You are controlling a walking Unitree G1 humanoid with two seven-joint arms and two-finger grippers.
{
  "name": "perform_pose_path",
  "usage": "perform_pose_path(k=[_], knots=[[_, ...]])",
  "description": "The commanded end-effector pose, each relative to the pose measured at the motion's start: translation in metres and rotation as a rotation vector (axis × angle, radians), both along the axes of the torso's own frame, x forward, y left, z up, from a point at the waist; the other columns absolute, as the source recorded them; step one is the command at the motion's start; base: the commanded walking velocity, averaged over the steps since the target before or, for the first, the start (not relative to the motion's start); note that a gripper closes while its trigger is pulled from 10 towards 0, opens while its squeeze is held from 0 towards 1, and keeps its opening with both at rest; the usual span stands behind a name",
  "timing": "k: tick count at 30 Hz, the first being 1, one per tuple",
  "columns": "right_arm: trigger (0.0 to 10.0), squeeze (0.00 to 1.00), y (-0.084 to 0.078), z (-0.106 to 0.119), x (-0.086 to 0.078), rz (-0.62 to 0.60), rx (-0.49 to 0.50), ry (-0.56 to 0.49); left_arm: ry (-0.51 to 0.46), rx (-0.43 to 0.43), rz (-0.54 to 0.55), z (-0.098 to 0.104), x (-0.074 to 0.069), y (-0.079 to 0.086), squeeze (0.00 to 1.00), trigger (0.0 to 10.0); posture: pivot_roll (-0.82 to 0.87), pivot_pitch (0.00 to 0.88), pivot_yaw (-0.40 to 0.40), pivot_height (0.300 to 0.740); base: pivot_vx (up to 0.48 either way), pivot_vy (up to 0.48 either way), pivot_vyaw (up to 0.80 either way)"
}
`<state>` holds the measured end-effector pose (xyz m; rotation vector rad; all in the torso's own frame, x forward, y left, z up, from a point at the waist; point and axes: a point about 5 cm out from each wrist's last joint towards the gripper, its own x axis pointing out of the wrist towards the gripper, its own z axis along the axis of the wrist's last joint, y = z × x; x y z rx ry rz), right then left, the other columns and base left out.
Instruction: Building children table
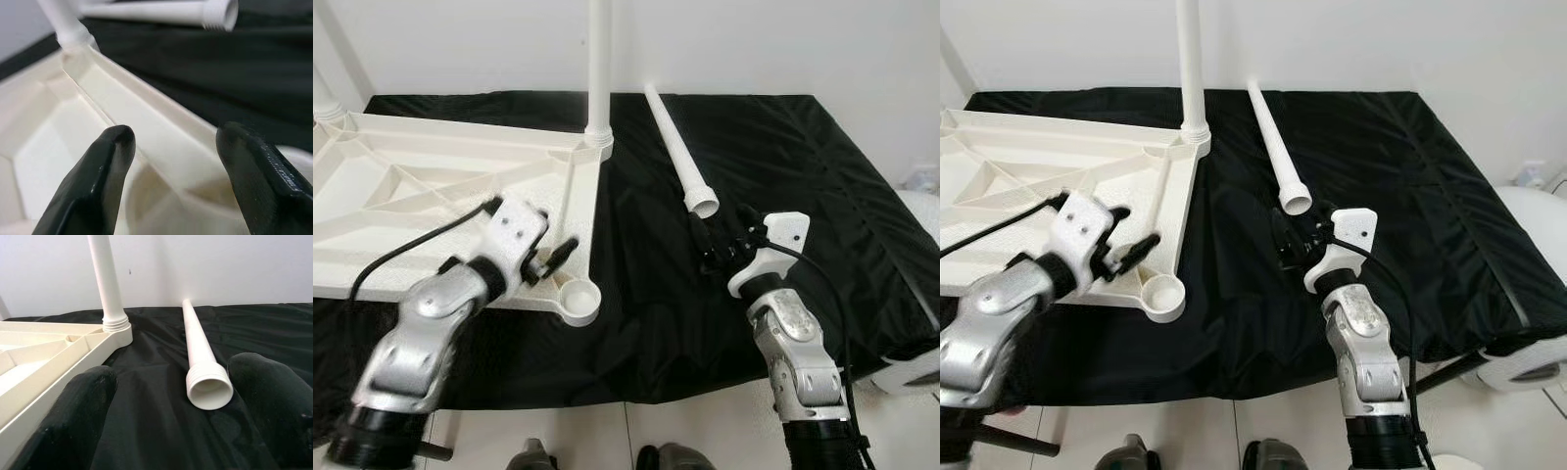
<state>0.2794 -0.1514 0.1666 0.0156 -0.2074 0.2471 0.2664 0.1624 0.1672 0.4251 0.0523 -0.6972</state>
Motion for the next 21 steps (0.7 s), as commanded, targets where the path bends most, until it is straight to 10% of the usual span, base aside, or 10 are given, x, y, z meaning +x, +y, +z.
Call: perform_pose_path(k=[1,21], knots=[[10.0,0.0,0.001,-0.002,0.001,0.012,-0.005,0.004,-0.013,-0.001,-0.036,0.003,-0.002,-0.001,0.0,10.0,0.02,0.013,-0.064,0.74,0.0,0.0,0.0],[10.0,0.0,0.001,-0.001,0.004,0.023,-0.006,-0.007,0.185,0.219,-0.218,-0.012,-0.024,0.036,0.0,10.0,0.03,0.018,-0.064,0.74,0.0,0.0,0.0]])
